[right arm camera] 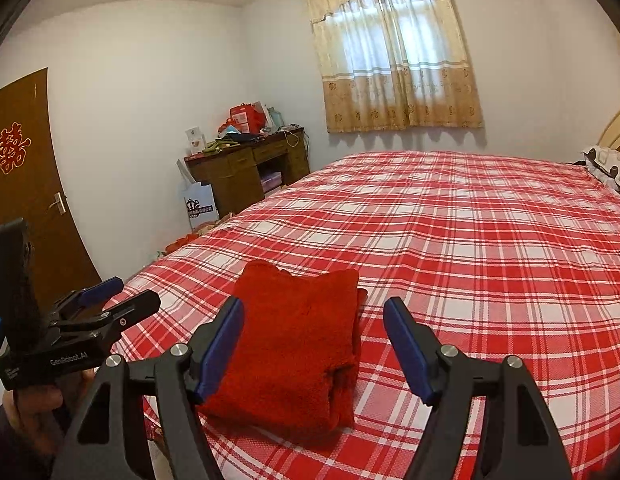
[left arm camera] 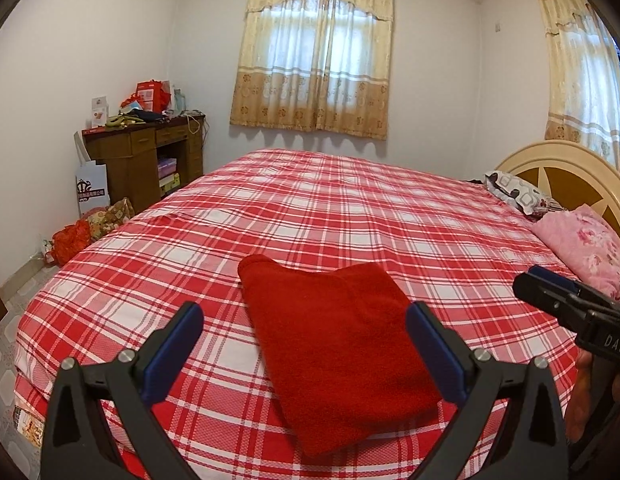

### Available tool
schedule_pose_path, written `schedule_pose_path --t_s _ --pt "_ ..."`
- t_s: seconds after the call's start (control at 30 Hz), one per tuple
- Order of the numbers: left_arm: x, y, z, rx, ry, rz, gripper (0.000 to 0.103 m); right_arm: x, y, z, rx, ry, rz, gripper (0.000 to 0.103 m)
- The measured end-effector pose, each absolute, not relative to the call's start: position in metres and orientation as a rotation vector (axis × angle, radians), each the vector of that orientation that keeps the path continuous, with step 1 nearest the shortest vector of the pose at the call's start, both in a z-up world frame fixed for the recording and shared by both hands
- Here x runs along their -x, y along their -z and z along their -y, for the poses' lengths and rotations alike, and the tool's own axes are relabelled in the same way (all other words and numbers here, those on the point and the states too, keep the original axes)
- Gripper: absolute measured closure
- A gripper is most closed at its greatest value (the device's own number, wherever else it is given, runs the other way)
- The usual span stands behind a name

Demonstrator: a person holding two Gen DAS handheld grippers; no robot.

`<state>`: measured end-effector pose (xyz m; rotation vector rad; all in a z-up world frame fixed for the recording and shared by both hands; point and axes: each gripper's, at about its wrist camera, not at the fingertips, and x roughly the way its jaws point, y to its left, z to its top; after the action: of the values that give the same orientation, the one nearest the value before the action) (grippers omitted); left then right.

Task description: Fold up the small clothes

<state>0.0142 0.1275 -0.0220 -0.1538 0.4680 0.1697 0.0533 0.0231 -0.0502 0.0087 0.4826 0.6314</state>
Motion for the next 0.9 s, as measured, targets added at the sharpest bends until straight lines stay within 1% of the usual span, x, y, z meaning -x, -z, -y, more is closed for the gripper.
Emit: schedule_pose_path --t_s 0.9 --pt "-0.0156 0.028 -0.1213 0.151 -0.171 -0.502 0.0 -0.049 0.0498 -0.016 -0.027 -0.639 -0.472 0.029"
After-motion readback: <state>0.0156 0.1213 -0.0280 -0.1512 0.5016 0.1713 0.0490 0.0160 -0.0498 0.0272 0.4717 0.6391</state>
